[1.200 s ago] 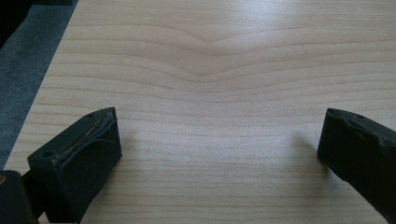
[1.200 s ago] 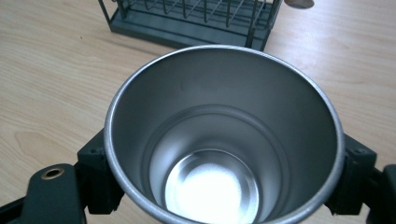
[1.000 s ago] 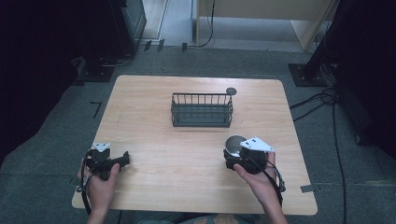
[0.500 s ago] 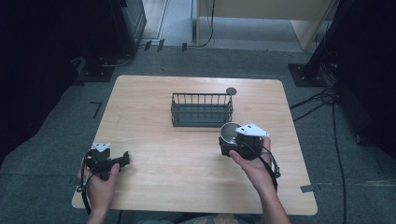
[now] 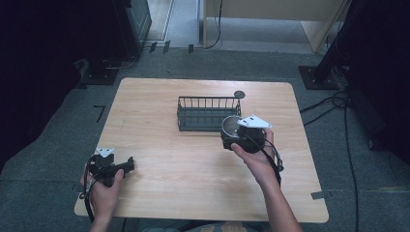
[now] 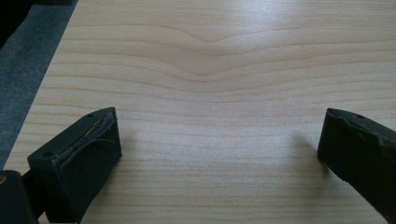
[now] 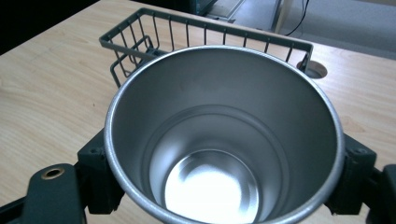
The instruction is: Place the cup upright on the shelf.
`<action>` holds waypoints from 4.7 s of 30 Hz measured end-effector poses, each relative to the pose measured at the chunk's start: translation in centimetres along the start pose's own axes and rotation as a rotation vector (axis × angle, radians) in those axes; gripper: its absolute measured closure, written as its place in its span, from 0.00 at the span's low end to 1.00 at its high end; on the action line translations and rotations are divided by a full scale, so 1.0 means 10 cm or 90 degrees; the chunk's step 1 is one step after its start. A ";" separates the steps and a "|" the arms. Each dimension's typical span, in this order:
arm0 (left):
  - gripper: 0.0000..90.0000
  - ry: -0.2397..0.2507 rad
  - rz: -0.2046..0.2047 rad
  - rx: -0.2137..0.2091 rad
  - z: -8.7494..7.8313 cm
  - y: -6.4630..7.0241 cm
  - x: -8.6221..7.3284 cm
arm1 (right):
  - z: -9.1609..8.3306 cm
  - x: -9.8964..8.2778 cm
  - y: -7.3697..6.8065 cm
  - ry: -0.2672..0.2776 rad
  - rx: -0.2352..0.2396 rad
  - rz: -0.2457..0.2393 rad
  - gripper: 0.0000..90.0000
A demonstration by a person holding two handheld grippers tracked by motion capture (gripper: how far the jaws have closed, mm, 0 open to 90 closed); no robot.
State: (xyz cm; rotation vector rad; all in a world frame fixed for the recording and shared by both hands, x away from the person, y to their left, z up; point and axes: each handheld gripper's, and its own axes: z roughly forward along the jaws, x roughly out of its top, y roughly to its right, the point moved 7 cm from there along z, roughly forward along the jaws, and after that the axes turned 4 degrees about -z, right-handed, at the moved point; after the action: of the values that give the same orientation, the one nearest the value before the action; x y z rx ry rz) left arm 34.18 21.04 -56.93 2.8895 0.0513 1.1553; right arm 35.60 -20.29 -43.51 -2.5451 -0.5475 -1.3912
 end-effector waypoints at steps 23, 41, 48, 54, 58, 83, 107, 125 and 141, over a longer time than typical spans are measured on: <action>0.00 -0.001 0.002 0.000 0.00 0.00 0.00 | 0.41 0.46 0.19 0.019 -0.020 0.007 0.21; 0.00 -0.001 0.002 0.000 0.00 0.00 0.00 | 0.74 0.77 0.29 0.030 -0.045 0.013 0.21; 0.00 -0.001 0.002 0.000 0.00 0.00 0.00 | 1.01 0.69 0.39 0.007 -0.063 0.029 0.20; 0.00 -0.001 0.002 0.000 0.00 0.00 0.00 | 1.14 0.57 0.41 -0.001 -0.077 0.034 0.21; 0.00 -0.001 0.002 0.000 0.00 0.00 0.00 | 1.18 0.52 0.40 -0.007 -0.074 0.037 0.20; 0.00 -0.001 0.002 0.000 0.00 0.00 0.00 | 1.26 0.28 0.35 -0.066 -0.032 0.048 0.12; 0.00 -0.001 0.003 0.000 0.00 0.00 0.00 | 0.76 0.40 0.37 -0.024 -0.027 0.041 0.00; 0.00 0.000 0.002 -0.001 0.00 0.00 0.00 | 0.29 0.14 0.50 -0.018 -0.044 0.043 0.00; 0.00 0.000 0.003 -0.001 0.00 0.00 0.00 | -0.02 -0.27 0.68 -0.031 -0.062 0.057 0.00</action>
State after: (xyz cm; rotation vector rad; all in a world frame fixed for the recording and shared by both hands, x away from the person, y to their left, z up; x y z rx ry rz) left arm 34.18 21.05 -56.93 2.8905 0.0450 1.1549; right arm 36.93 -27.18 -45.60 -2.6506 -0.3779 -1.3591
